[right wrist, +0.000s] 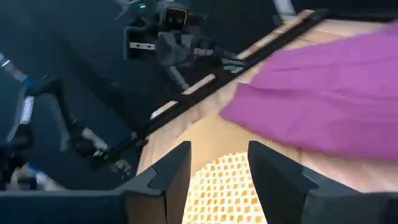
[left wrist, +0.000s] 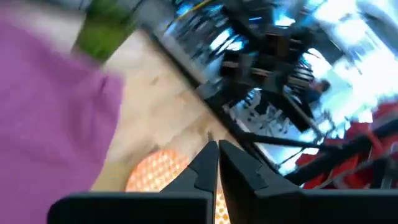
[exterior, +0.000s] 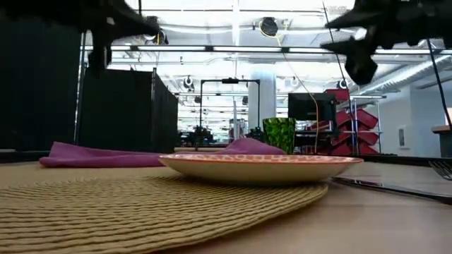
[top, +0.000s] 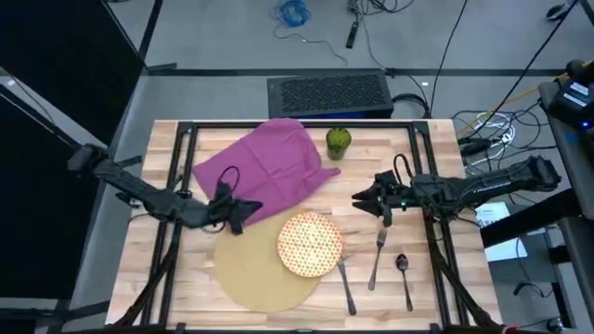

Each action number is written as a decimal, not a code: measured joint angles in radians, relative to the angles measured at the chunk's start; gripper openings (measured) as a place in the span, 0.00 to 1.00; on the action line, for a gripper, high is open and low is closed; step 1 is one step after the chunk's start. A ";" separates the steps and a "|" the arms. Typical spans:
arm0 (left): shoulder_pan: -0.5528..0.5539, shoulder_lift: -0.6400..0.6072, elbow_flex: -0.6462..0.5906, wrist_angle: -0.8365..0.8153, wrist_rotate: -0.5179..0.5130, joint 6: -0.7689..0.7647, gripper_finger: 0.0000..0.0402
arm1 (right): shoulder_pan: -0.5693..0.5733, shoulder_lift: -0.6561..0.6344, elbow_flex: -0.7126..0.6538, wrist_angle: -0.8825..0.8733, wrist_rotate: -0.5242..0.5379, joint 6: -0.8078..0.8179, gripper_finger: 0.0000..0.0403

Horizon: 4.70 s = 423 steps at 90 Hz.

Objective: Set table place
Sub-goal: Put the orange plate on the brown placemat

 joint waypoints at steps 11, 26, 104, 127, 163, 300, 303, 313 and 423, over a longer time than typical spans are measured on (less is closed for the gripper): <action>0.044 0.006 0.000 -0.124 0.119 -0.114 0.00 | 0.000 0.006 0.000 0.011 0.022 0.004 0.37; 0.076 0.079 0.000 -0.133 0.252 -0.151 0.00 | 0.000 0.013 0.000 0.016 0.050 0.018 0.37; 0.212 0.381 0.196 -0.230 0.567 -0.105 0.33 | -0.001 0.063 0.000 0.065 0.095 0.026 0.50; 0.198 0.516 0.283 -0.245 0.620 -0.094 0.34 | 0.000 0.063 0.000 0.031 0.089 0.030 0.50; 0.224 0.544 0.309 -0.338 0.610 -0.040 0.34 | 0.000 0.063 0.000 0.027 0.063 0.029 0.50; 0.239 0.779 0.455 -0.127 0.741 0.033 0.00 | 0.000 0.063 0.000 0.022 0.062 0.030 0.50; 0.238 0.767 0.455 -0.136 0.740 0.034 0.00 | 0.000 0.063 0.000 0.022 0.062 0.030 0.50; 0.238 0.702 0.455 -0.192 0.720 0.047 0.00 | 0.000 0.063 0.000 0.022 0.040 0.038 0.50; 0.008 0.417 0.457 -0.866 0.718 -0.132 0.00 | 0.007 0.219 0.033 0.009 -0.092 0.124 0.50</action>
